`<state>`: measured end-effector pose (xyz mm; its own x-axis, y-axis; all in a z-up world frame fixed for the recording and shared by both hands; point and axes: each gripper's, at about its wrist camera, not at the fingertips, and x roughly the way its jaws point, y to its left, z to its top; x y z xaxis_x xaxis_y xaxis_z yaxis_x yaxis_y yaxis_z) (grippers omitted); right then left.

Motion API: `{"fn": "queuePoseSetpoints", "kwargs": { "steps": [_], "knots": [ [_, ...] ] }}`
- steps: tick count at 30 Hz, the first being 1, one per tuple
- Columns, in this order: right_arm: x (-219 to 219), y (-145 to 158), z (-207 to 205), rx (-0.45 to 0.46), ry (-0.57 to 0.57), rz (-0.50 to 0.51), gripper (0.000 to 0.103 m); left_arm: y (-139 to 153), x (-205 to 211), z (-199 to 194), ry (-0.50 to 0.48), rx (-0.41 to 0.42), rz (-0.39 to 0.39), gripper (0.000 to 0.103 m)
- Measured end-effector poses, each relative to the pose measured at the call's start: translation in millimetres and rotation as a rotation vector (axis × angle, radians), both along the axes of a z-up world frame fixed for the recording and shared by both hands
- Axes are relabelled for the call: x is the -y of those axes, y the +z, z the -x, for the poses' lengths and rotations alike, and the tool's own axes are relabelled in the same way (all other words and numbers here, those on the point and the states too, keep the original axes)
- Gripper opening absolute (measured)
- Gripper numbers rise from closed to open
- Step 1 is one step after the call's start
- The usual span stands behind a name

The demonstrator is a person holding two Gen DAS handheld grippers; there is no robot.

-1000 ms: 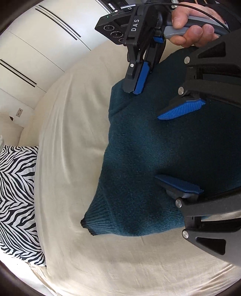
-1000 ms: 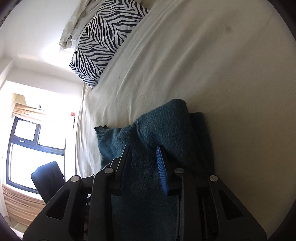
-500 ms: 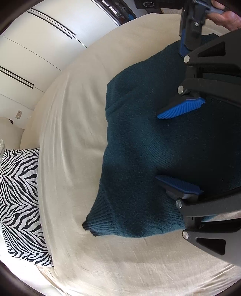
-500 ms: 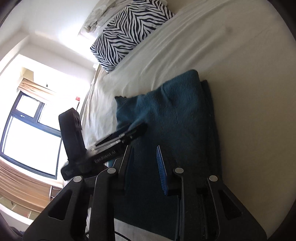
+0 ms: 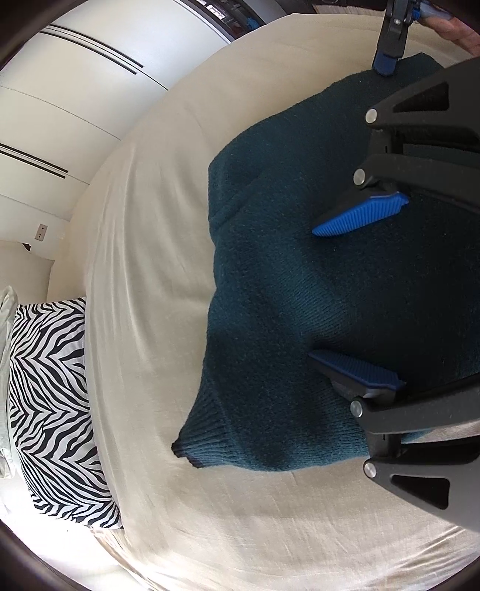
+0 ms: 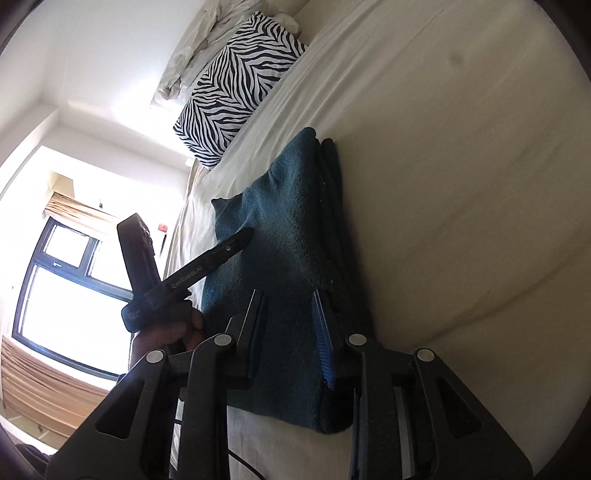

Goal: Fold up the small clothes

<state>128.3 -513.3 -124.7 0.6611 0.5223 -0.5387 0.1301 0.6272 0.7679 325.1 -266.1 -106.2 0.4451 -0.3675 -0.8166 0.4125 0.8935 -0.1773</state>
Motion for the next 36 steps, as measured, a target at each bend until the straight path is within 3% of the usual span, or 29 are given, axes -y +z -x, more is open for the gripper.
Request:
{"fn": "queuePoseSetpoints", "kwargs": {
  "steps": [4,6,7,12,18,19,21,22,28,31,36],
  "knots": [
    [-20.6,19.8,7.3,0.052,0.071,0.005,0.026,-0.1,-0.1,3.3,0.014,0.023,-0.003,0.068],
    [-31.6,5.9,4.9,-0.012,0.097,0.051,0.030,-0.2,0.7,5.4,0.020,0.038,-0.008,0.068],
    [-30.0,-7.2,6.3,-0.051,0.083,0.053,0.030,-0.5,1.6,6.9,0.021,0.048,-0.016,0.068],
    [-9.2,-30.1,21.5,0.016,0.023,-0.089,0.025,-0.8,1.9,10.7,0.028,0.083,-0.021,0.068],
    [1.8,-7.9,40.1,-0.010,-0.043,0.002,0.029,23.2,-26.8,37.7,0.051,0.102,0.077,0.072],
    [5.4,-1.9,46.9,-0.011,-0.067,0.021,0.031,29.8,-36.6,47.0,0.072,0.111,0.106,0.073],
    [13.3,10.8,59.4,-0.024,-0.125,0.103,0.065,39.9,-58.8,65.6,0.134,0.136,0.156,0.089],
    [17.5,16.7,63.8,-0.019,-0.155,0.135,0.068,41.6,-69.7,72.6,0.161,0.142,0.180,0.092],
    [20.7,40.2,35.6,0.021,-0.098,0.118,0.068,9.8,-106.9,69.0,0.233,-0.071,0.275,0.090],
    [16.0,30.6,0.5,-0.054,-0.053,0.073,0.068,-2.6,-114.5,67.1,0.242,-0.170,0.360,0.090],
    [-0.4,4.9,-52.9,-0.139,0.013,0.049,0.067,-18.7,-92.3,61.6,0.147,-0.297,0.379,0.090]
  ]
}}
